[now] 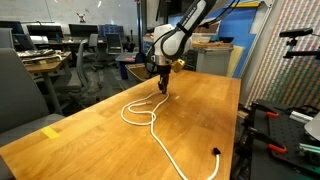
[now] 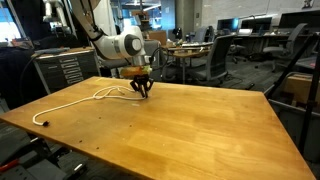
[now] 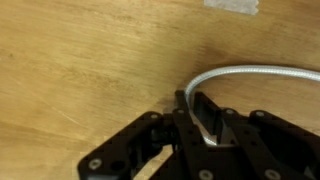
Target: Form a loose knot using the white rope
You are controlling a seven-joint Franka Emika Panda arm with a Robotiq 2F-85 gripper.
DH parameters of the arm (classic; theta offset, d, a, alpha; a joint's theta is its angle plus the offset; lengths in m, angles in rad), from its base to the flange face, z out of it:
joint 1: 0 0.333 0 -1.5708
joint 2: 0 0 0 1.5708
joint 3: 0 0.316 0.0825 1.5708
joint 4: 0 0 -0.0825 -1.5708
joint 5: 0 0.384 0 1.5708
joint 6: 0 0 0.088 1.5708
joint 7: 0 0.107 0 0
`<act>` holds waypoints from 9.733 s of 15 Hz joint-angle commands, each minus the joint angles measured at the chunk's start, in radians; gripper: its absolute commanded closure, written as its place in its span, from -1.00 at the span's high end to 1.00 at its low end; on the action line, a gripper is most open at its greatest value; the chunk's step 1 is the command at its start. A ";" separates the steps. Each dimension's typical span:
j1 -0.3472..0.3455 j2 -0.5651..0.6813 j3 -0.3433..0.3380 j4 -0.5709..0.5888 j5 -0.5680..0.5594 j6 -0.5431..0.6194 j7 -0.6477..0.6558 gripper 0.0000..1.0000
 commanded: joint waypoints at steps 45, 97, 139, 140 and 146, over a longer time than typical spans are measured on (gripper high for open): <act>0.118 -0.071 0.067 -0.025 -0.138 -0.048 -0.143 1.00; 0.159 0.227 -0.033 0.453 -0.005 -0.211 0.167 1.00; 0.193 -0.031 0.045 0.184 0.116 -0.024 0.034 0.55; 0.195 -0.039 0.019 0.156 0.091 0.038 0.053 0.68; 0.267 -0.059 -0.182 0.029 -0.127 0.294 0.185 1.00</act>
